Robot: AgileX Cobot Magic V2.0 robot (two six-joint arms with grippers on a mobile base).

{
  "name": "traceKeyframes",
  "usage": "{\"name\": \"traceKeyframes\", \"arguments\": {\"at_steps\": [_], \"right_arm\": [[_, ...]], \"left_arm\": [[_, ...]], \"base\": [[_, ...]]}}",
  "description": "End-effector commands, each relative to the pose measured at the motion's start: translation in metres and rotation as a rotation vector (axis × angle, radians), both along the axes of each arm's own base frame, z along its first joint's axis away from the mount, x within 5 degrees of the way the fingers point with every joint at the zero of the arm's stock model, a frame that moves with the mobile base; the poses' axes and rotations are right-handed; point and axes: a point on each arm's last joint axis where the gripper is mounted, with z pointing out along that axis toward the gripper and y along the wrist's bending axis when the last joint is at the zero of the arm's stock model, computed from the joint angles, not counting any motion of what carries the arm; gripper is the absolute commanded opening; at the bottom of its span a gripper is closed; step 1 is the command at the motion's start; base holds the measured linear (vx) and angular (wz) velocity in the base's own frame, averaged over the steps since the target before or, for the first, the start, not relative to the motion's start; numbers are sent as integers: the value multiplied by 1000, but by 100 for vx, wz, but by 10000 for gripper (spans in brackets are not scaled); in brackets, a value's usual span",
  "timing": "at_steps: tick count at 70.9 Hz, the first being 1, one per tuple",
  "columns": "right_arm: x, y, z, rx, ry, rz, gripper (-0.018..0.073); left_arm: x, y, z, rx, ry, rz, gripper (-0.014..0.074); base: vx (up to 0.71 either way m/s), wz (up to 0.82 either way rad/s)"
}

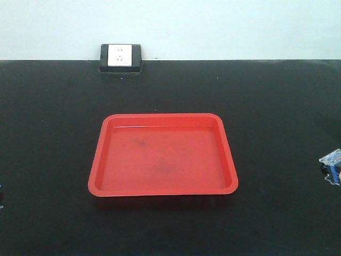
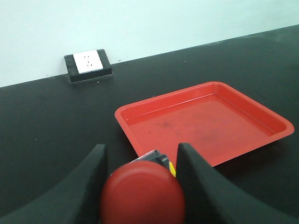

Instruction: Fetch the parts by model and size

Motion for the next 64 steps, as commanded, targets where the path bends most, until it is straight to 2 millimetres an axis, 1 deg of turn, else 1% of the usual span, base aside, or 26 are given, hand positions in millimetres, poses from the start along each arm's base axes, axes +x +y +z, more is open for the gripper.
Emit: {"name": "traceKeyframes", "arguments": {"at_steps": [1, 64], "right_arm": [[0, -2, 16, 23, -101, -23, -6], [0, -2, 16, 23, -102, -23, -6]], "left_arm": [[2, -2, 15, -36, -81, -19, -7], [2, -2, 15, -36, -82, -19, -7]], "base": [[0, 0], [0, 0]]}}
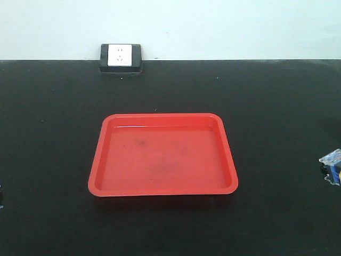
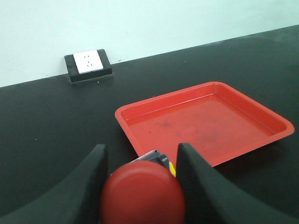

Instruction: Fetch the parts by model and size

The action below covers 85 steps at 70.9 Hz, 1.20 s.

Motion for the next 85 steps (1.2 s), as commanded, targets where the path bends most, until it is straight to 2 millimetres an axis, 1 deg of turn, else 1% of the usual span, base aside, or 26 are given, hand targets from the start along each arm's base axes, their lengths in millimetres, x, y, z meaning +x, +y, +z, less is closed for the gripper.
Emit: {"name": "traceKeyframes", "arguments": {"at_steps": [1, 34, 38, 44, 49, 58, 60, 61, 69, 76, 79, 80, 84, 85], "right_arm": [[0, -2, 16, 23, -102, -23, -6], [0, -2, 16, 23, -102, -23, -6], [0, -2, 16, 23, -102, -23, -6], [0, -2, 16, 23, -102, -23, -6], [0, -2, 16, 23, -102, -23, -6], [0, -2, 16, 23, -102, -23, -6], [0, -2, 16, 23, -102, -23, -6], [0, -2, 16, 23, -102, -23, -6], [0, -2, 16, 23, -102, -23, -6], [0, -2, 16, 23, -102, -23, -6], [0, -2, 16, 23, -102, -23, -6], [0, -2, 16, 23, -102, -23, -6], [0, -2, 16, 23, -102, -23, -6], [0, -2, 16, 23, -102, -23, -6]], "left_arm": [[2, -2, 15, -36, -82, -19, -7], [2, -3, 16, -47, -83, -19, -7], [6, -4, 18, -40, -60, -18, -7], [14, -9, 27, -42, -25, -22, -6], [26, -15, 38, -35, 6, -24, -5], [55, -29, 57, -9, 62, -23, -3], [65, -34, 59, 2, 86, -22, -3], [74, -38, 63, 11, 106, -21, -3], [104, -53, 71, 32, 183, -19, -1], [137, -70, 71, 35, 260, -22, 0], [148, -76, 71, 32, 277, -23, 1], [154, -79, 69, 37, 292, -23, 1], [169, -87, 68, 37, 316, -23, 2], [175, -90, 65, 42, 333, -23, 3]], "base": [[0, 0], [0, 0], [0, 0], [0, 0], [0, 0], [0, 0], [0, 0], [0, 0], [0, 0], [0, 0], [0, 0], [0, 0], [0, 0], [0, 0]]}}
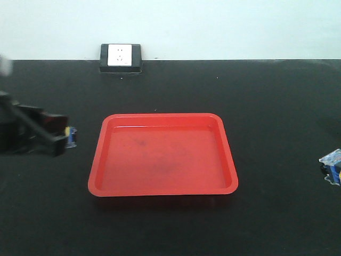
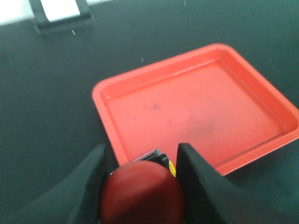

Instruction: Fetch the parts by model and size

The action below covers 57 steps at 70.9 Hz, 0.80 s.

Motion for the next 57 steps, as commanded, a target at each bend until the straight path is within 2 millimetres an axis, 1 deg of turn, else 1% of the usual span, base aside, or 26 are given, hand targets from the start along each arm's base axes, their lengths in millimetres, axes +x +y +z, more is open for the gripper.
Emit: {"name": "traceKeyframes", "arguments": {"at_steps": [1, 4, 10, 19, 25, 28, 42, 57], "right_arm": [[0, -2, 16, 23, -102, -23, -6], [0, -2, 16, 23, -102, -23, -6], [0, -2, 16, 23, -102, -23, -6], [0, -2, 16, 23, -102, -23, -6], [0, -2, 16, 23, -102, -23, -6], [0, -2, 16, 23, -102, -23, -6], [0, -2, 16, 23, -102, -23, -6], [0, -2, 16, 23, -102, -23, -6]], "left_arm": [[25, -16, 13, -54, -40, -7, 3], [37, -22, 10, -52, -22, -6, 4], [60, -33, -1, -33, 19, -6, 4], [85, -45, -17, -9, 66, -5, 7], [102, -53, -32, 9, 105, -5, 10], [107, -56, -37, 12, 112, -5, 10], [135, -69, -75, 36, 163, -7, 15], [150, -76, -104, 68, 230, -6, 25]], "base": [[0, 0], [0, 0], [0, 0], [0, 0], [0, 0], [0, 0], [0, 0], [0, 0]]}}
